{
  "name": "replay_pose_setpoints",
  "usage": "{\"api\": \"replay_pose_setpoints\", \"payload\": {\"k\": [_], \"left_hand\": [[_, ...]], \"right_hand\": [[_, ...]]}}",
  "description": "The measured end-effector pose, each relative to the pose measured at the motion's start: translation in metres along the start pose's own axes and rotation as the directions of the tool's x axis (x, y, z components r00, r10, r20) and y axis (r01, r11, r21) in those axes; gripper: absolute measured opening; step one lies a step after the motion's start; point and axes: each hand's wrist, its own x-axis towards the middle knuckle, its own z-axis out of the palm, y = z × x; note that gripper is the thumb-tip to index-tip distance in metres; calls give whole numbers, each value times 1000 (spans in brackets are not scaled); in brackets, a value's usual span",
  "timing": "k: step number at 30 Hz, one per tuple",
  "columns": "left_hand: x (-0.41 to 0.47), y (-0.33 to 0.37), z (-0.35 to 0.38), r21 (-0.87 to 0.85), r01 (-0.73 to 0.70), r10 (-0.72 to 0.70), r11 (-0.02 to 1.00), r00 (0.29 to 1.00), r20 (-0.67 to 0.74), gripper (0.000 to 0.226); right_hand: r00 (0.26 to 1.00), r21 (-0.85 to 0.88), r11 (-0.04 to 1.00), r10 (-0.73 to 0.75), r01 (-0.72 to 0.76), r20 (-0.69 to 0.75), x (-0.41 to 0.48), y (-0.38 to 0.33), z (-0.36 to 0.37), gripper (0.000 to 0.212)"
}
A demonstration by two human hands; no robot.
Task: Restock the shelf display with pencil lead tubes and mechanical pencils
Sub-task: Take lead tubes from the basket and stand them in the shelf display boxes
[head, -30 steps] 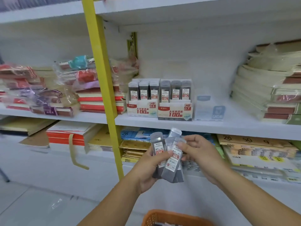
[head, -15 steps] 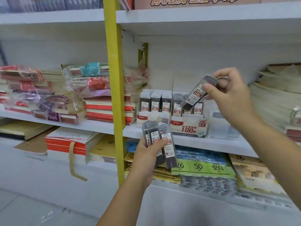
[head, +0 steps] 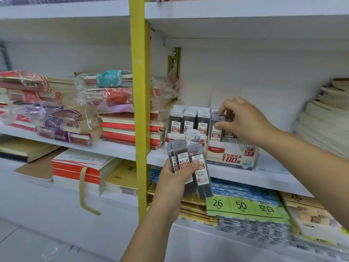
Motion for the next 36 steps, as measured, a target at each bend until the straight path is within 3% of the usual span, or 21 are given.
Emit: {"api": "replay_pose_setpoints", "payload": {"k": [3,6,9,11,13,17,20,22,24,26,31,33,36], "left_hand": [[-3,1,2,6,18,-18,1000,1000,18,17],[-7,2,3,26,30,-30,999,999,15,19],[-11,4,5,36,13,-14,999,999,37,21],[-14,5,8,56,2,-5,998,998,64,24],[-18,5,10,62,1,-7,998,996,87,25],[-21,4,12,55,17,-24,998,991,134,36],[-17,4,10,42,15,-21,999,990,137,43],[-15,4,8,32,7,-12,999,989,146,61],[-15,6,8,36,-1,-4,999,989,147,71],[-14,6,8,37,-14,8,999,988,153,63],[-12,6,6,44,-33,26,998,987,159,51],[-11,6,4,43,-38,31,998,987,157,47],[-10,5,2,50,-36,29,998,989,145,47]], "right_hand": [[997,-79,997,10,-16,-79,-8,-5,-2,22],[980,132,991,0,27,-199,-40,-18,-6,11],[999,442,896,41,-45,18,-84,-35,7,11],[988,527,840,60,-128,144,-104,-40,22,32],[980,612,769,93,-181,173,-110,-39,32,40],[967,766,590,173,-254,188,-111,-28,36,32],[953,807,515,235,-290,192,-110,-21,33,24],[949,821,490,258,-293,184,-109,-19,29,23],[951,821,499,267,-276,157,-107,-19,23,25],[960,810,546,271,-214,71,-100,-21,10,29],[955,634,765,96,111,-282,-56,-23,-40,40],[954,485,864,21,133,-299,-38,-22,-46,38],[977,295,950,-37,99,-210,-20,-18,-37,34]]}}
